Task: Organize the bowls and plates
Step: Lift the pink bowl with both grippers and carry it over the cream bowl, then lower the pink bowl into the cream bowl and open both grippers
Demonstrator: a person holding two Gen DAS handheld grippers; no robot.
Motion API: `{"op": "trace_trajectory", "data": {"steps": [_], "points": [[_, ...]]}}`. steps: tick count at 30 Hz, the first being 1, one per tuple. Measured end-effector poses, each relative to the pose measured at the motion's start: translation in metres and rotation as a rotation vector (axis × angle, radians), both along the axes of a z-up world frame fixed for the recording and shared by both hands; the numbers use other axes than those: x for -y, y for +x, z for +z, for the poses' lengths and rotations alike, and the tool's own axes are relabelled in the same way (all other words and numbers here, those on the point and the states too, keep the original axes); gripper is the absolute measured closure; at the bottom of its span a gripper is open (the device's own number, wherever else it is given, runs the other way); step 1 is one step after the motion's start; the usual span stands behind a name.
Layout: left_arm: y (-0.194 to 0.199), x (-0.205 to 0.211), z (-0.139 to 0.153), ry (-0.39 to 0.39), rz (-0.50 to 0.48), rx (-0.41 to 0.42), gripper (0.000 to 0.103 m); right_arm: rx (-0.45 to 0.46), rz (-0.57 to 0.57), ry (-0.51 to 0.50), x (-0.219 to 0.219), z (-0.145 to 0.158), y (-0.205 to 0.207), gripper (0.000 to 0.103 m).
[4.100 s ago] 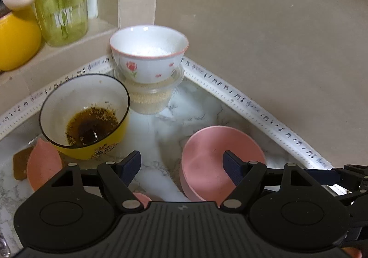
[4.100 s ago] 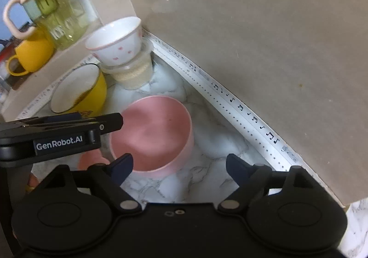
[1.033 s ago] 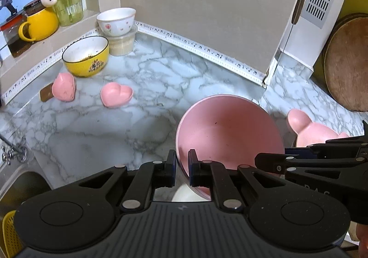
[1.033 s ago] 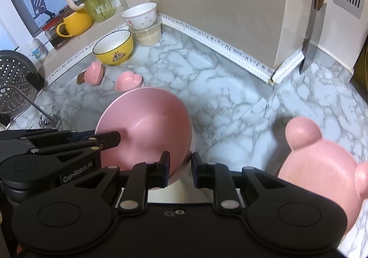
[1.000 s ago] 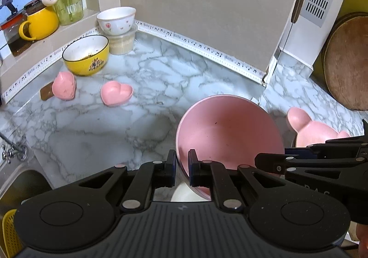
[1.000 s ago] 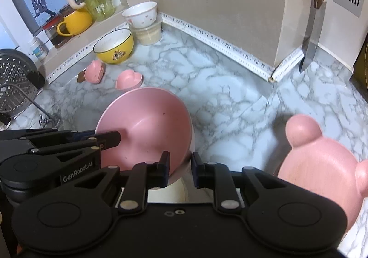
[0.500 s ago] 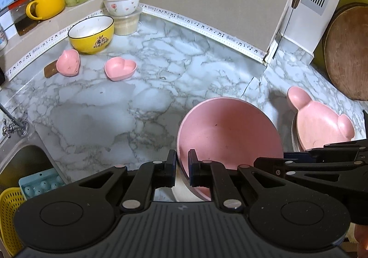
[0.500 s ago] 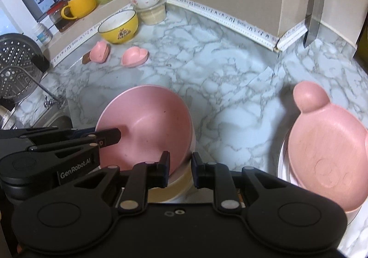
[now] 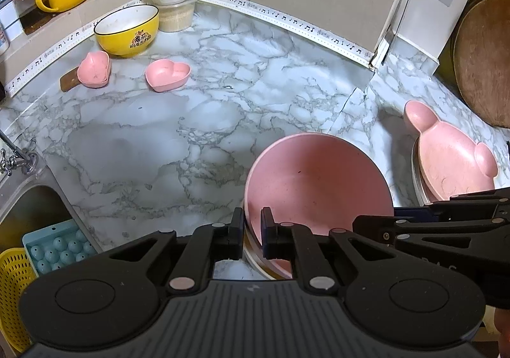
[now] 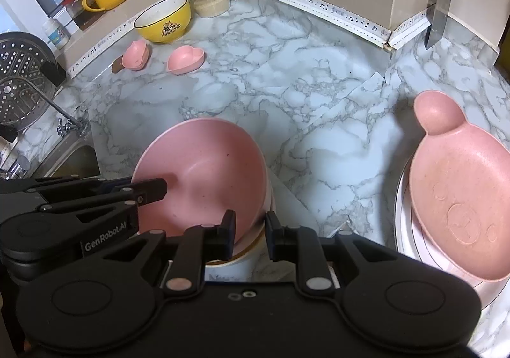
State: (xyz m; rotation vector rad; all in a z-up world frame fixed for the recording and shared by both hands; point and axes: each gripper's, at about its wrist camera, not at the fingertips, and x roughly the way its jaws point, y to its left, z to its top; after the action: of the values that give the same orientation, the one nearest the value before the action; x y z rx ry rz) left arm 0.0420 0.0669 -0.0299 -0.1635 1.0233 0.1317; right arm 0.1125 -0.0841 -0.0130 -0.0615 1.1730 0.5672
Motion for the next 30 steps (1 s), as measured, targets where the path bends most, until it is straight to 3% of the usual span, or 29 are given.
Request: {"op": "trace_trajectory", "data": {"steps": [23, 30], "points": [[0.002, -0.007, -0.009, -0.040, -0.004, -0.021, 0.093, -0.032, 0.002, -0.009, -0.002, -0.006, 0.002, 0.082], [-0.001, -0.010, 0.005, -0.038, 0.000, 0.024, 0.094, -0.020, -0.004, -0.006, 0.002, 0.003, 0.006, 0.082]]}}
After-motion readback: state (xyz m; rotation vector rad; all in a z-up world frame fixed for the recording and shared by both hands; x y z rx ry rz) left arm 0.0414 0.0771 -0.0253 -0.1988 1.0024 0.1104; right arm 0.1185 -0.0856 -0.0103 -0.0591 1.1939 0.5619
